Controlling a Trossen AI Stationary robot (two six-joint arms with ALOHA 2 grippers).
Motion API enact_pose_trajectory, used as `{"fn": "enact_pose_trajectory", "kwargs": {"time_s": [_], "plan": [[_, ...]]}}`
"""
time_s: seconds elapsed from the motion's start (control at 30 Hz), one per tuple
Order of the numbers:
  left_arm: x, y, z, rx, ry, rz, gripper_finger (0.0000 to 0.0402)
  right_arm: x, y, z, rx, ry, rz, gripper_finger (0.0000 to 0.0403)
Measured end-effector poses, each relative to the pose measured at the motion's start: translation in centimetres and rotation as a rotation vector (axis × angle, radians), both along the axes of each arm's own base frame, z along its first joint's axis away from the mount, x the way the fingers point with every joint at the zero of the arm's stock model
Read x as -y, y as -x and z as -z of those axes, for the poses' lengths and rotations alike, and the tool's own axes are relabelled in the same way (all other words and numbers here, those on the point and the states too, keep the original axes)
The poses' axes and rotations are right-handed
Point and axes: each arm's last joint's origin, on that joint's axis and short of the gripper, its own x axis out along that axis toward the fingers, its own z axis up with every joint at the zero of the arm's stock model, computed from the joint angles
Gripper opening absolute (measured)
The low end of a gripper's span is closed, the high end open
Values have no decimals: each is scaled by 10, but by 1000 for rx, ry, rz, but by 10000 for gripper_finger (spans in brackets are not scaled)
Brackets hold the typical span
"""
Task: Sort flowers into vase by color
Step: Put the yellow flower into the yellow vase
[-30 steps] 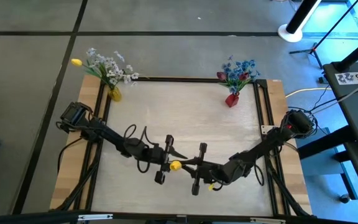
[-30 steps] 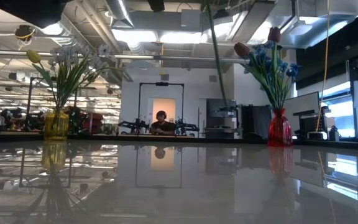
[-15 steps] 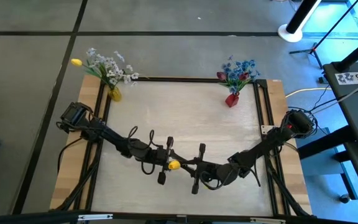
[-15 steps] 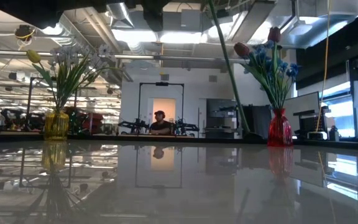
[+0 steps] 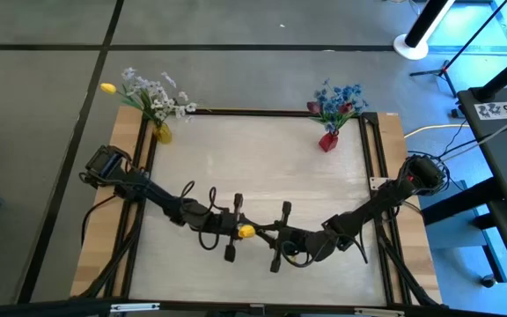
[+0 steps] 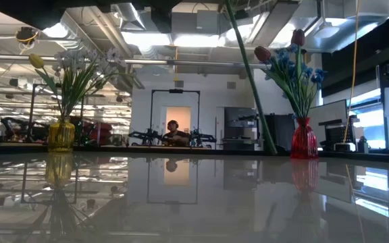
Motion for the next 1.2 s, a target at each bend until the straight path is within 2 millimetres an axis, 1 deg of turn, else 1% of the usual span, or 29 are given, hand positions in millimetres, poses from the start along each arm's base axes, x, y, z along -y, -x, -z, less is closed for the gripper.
{"fn": "enact_pose_trajectory", "kwargs": {"time_s": [0.1, 0.17, 0.3, 0.4, 0.5, 0.57, 0.67, 0.77, 0.87, 0.93, 1.0, 1.1, 1.2], "plan": [[1, 1, 0, 4, -27, -34, 5, 0, 0, -1, 7, -5, -3, 40], [1, 1, -1, 7, -57, -64, 5, -4, 1, -3, 3, -2, -7, 66], [9, 8, -5, -2, -161, -140, 4, -14, 4, -11, -19, 18, 7, 139], [19, 18, -9, -45, -242, -237, 4, -24, 11, -12, -27, 30, -2, 201], [28, 28, -14, -73, -284, -312, 3, -37, 21, -13, -19, 45, -27, 259], [32, 33, -15, -97, -319, -346, 3, -46, 28, -15, -9, 57, -33, 291], [35, 41, -20, -129, -392, -459, 3, -59, 40, -14, -15, 61, -36, 321], [32, 51, -30, -198, -501, -626, 3, -71, 55, -10, -33, 42, -27, 330], [30, 65, -43, -273, -578, -773, 3, -81, 69, -4, -58, 23, -14, 326], [29, 75, -52, -308, -607, -832, 3, -86, 77, 0, -72, 13, -1, 319], [25, 87, -60, -310, -601, -848, 3, -88, 83, 3, -84, -1, 14, 311], [6, 108, -67, -294, -532, -887, 4, -87, 85, 9, -89, -32, 29, 300], [-20, 131, -63, -299, -483, -955, 4, -84, 86, 16, -96, -46, 38, 290]]}}
